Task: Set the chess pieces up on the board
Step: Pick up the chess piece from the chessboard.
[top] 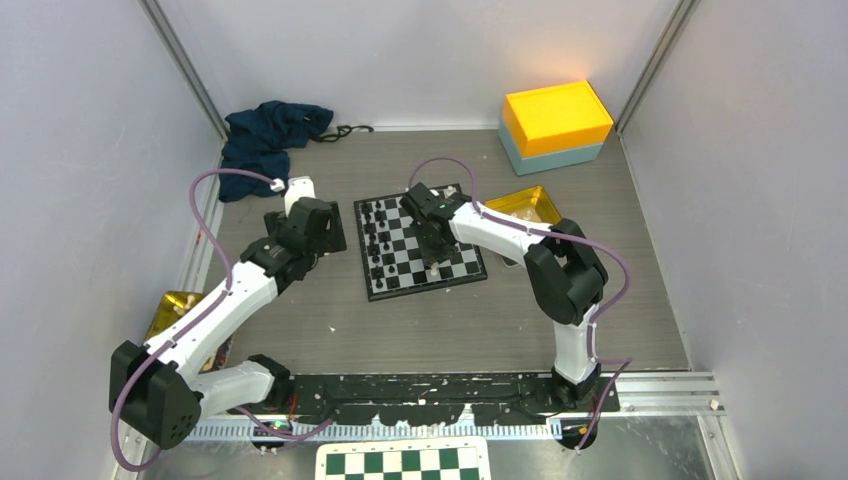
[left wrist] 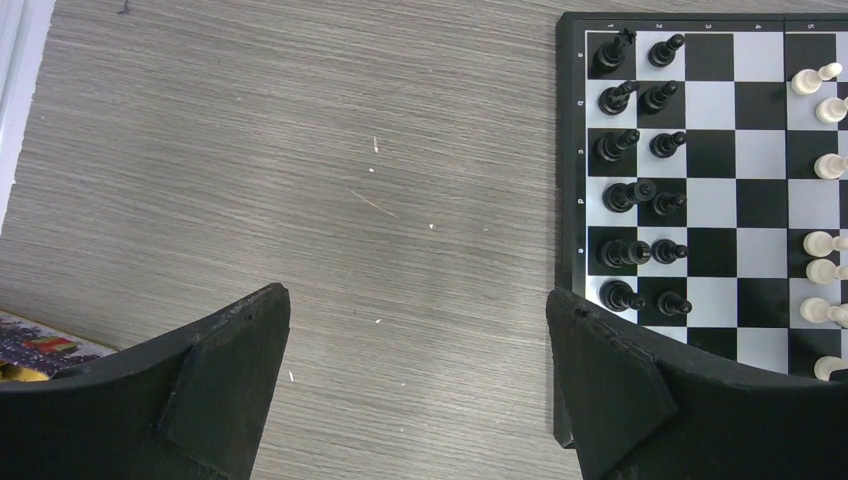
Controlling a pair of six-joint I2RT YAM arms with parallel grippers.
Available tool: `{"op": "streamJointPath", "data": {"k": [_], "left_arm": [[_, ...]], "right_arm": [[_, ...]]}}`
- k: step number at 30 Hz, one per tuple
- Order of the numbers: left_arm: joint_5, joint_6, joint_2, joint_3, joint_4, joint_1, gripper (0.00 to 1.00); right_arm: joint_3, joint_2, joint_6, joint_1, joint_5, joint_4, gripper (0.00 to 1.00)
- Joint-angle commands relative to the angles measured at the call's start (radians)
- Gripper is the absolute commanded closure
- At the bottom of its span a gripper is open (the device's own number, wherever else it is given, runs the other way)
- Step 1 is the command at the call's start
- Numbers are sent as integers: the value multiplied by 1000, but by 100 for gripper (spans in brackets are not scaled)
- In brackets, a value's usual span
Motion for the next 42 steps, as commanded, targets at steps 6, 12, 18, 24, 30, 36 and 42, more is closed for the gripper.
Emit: {"op": "streamJointPath", "data": {"k": [6, 12, 18, 24, 30, 36, 42], "left_arm": [[-6, 11, -22, 1, 44, 6, 0], [-4, 11, -23, 2, 43, 6, 0], [-6, 10, -24, 5, 42, 7, 0], [-3, 11, -21, 12, 39, 7, 0], [-7, 12, -21, 18, 37, 6, 0], [-7, 14, -18, 22, 36, 7, 0], [3, 11, -15, 24, 42, 6, 0]], "right_arm": [[11, -5, 4, 5, 9, 32, 86], [24, -21, -4, 5, 31, 19, 92], [54, -50, -14, 6, 58, -6, 92], [67, -90, -16, 5, 77, -20, 92], [62, -143, -12, 3, 122, -49, 92], [13, -209, 4, -10, 160, -80, 92], [-65, -261, 29, -37, 176, -104, 93]]}}
